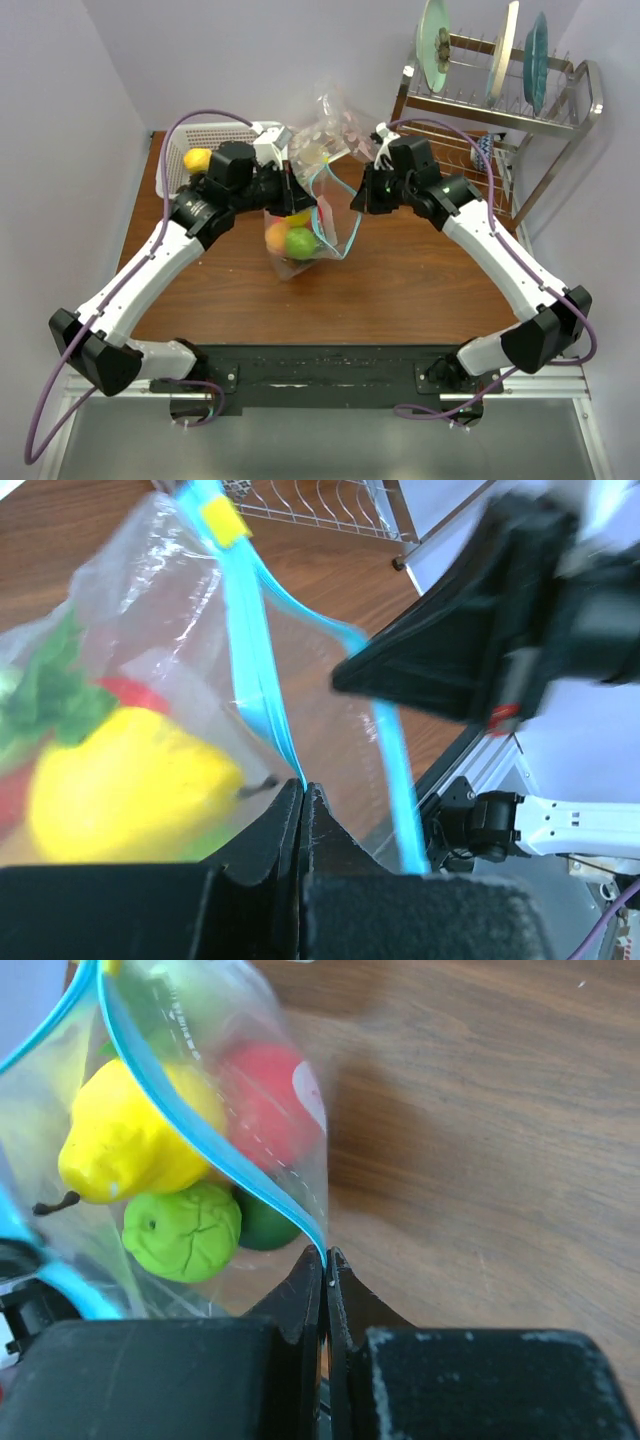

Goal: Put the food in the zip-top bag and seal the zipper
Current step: Adjust the zipper food storage bag at the center of the board.

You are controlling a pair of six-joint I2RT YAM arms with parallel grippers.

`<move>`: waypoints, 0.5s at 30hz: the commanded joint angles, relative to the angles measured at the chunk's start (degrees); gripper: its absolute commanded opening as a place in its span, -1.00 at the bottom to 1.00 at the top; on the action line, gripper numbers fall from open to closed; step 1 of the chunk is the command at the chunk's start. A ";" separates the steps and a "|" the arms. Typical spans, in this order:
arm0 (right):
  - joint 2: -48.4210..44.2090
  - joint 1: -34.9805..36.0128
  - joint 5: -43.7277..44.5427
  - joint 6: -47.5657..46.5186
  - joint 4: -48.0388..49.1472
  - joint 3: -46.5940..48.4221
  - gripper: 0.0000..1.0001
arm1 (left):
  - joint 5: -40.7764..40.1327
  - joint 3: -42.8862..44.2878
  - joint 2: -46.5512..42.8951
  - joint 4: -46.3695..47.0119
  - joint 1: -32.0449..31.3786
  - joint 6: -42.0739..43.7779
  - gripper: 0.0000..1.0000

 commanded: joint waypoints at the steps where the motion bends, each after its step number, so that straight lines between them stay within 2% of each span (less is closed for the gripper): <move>1: -2.48 0.17 1.83 -1.90 -1.78 9.46 -1.00 | 1.91 -2.43 -1.50 -0.54 0.81 1.27 -1.00; 5: -3.62 0.09 0.69 -1.29 -0.73 6.06 -1.00 | 1.39 -0.42 -2.03 -2.02 1.16 1.71 -1.00; 8: -3.45 0.26 -2.38 -0.23 1.29 1.92 -1.00 | 3.39 -2.33 -2.03 -0.02 1.16 1.27 -1.00; 13: -3.36 0.26 -6.16 1.79 5.16 -4.84 -1.00 | 9.02 -14.87 -1.25 10.26 1.16 -1.54 -1.00; 15: -3.27 0.18 -8.88 3.02 7.35 -6.79 -1.00 | 9.73 -17.45 0.16 13.34 1.16 -1.63 -1.00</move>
